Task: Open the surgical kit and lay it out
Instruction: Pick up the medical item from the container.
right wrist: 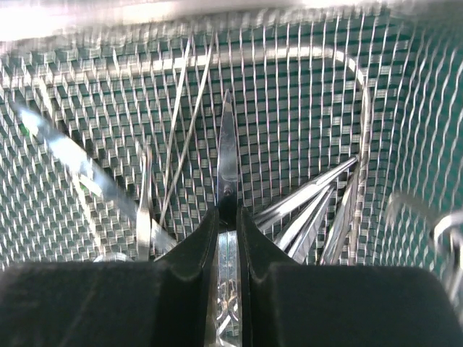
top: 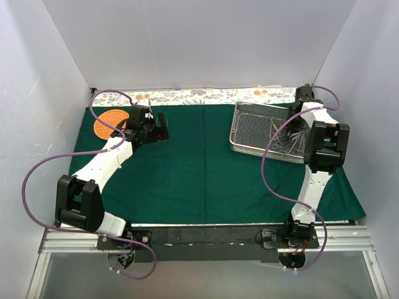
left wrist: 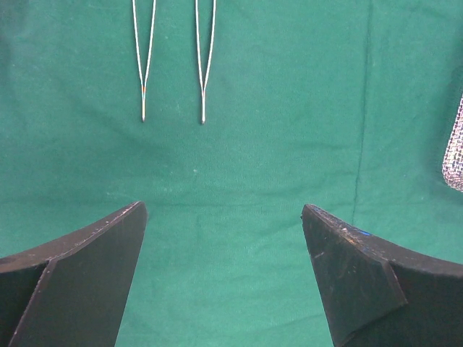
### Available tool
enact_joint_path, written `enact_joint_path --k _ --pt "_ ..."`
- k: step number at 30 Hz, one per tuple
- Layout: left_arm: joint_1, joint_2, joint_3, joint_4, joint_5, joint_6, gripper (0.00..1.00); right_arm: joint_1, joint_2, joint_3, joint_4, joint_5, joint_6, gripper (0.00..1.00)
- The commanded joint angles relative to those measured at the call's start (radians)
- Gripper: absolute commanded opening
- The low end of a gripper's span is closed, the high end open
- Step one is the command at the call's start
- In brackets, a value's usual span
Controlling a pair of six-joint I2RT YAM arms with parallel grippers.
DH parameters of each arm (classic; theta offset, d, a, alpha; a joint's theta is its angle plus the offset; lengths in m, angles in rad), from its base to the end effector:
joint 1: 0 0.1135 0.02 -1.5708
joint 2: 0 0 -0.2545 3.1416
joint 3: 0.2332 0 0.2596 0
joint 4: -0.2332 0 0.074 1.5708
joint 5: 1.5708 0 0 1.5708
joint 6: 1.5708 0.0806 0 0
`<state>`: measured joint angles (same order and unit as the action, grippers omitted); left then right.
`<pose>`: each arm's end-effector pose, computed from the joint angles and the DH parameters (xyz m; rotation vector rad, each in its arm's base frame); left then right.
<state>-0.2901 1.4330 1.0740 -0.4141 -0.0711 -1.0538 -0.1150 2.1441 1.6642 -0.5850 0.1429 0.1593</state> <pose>0.3400 -0.0955 0.2252 -0.9337 2.2281 -0.5665 0.4798 -0.0670 0.1294 0.4075 2.5965 -0.1730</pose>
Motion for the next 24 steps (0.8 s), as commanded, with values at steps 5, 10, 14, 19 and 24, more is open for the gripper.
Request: enact_joint_path --k 5,10,14,19,24 --pt "-0.003 -0.026 -0.003 0.012 -0.009 0.012 0.89 0.012 -0.200 -0.086 0.014 -0.045 -0.046 0.01" --pt "-0.003 -0.031 -0.008 0.011 -0.018 0.015 0.90 0.052 -0.295 -0.126 0.028 -0.051 -0.037 0.01" --pt "-0.003 -0.036 -0.013 0.011 -0.019 0.015 0.89 0.112 -0.355 -0.144 0.036 -0.057 -0.017 0.01" --pt "-0.003 -0.045 -0.020 0.008 -0.027 0.003 0.90 0.268 -0.417 -0.158 0.059 -0.040 0.057 0.01" --pt "-0.003 -0.065 -0.040 -0.002 -0.048 -0.025 0.90 0.455 -0.418 -0.158 0.109 -0.014 0.147 0.01"
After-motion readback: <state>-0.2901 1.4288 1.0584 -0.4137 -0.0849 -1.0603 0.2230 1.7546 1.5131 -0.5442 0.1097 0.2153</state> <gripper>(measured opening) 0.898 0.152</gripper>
